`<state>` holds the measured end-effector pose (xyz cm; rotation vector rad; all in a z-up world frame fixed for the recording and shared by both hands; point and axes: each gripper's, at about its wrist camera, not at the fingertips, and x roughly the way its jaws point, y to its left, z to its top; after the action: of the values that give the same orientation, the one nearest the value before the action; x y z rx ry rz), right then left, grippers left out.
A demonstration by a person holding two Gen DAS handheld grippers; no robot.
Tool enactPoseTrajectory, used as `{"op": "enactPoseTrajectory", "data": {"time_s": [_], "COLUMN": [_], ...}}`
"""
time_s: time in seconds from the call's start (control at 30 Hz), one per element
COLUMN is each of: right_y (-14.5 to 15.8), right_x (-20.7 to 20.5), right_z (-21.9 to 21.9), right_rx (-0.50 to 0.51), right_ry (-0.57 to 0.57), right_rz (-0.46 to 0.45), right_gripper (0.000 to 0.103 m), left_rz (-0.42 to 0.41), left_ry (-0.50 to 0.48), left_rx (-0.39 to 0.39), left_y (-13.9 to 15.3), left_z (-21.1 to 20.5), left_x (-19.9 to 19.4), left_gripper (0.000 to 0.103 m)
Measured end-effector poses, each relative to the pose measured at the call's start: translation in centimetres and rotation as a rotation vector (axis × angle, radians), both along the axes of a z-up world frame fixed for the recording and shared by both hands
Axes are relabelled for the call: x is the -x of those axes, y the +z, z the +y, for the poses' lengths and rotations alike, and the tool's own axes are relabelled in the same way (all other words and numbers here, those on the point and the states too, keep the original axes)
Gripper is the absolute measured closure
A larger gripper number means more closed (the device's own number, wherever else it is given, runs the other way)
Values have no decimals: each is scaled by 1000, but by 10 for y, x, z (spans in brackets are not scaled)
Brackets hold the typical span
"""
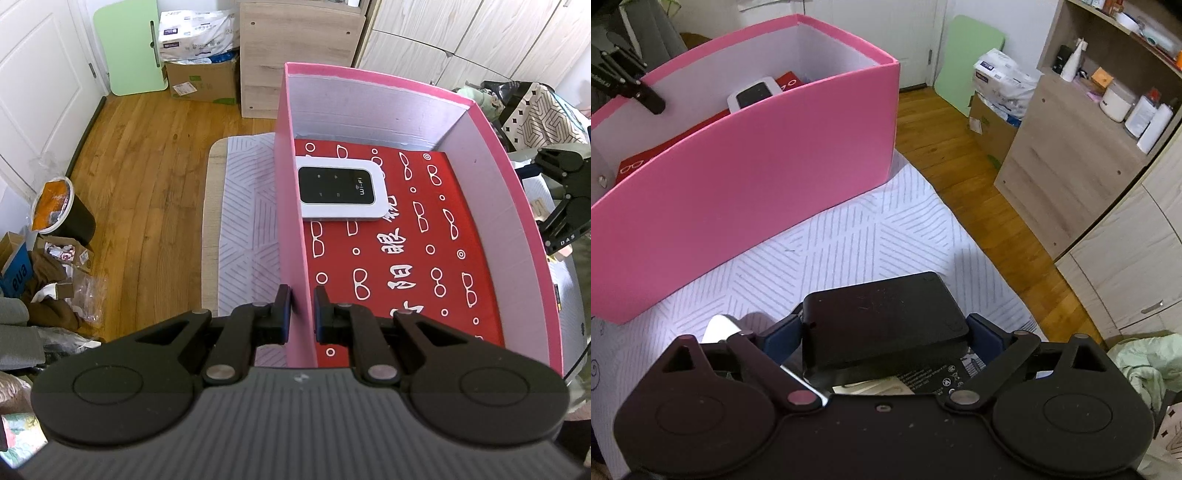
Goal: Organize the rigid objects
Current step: 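Lower the power bank into the box beside the router, release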
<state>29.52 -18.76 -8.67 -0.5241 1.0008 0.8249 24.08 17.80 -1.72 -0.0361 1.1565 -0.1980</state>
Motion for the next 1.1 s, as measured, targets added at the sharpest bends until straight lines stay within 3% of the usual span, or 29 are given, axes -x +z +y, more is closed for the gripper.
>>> {"op": "enactPoseTrajectory", "data": {"time_s": [0.27,0.47,0.57,0.67,0.83,0.97,1.1], "right_y": [7,27,49,80,124,136,120], "right_x": [-7,12,26,50,80,84,69], "right_z": [-13,-20,-17,-12,16,59,105], "right_rx": [-76,-119,-133,-180,-237,-245,-178], "right_ry": [-243,-282,-274,-246,-121,33,149], "right_rz": [56,12,-57,-197,-293,-283,-237], "right_gripper": [7,7,7,7,6,6,7], "left_rz": [-1,-3,1,-6,-11,-10,-9], "left_ry": [-1,1,7,6,13,23,31], "left_rx": [4,7,14,10,10,15,16], "left_y": [0,0,1,1,1,1,1], "left_z": [0,1,1,1,0,1,2], "left_x": [0,1,1,2,4,3,4], "left_gripper": [91,91,91,91,91,91,91]}}
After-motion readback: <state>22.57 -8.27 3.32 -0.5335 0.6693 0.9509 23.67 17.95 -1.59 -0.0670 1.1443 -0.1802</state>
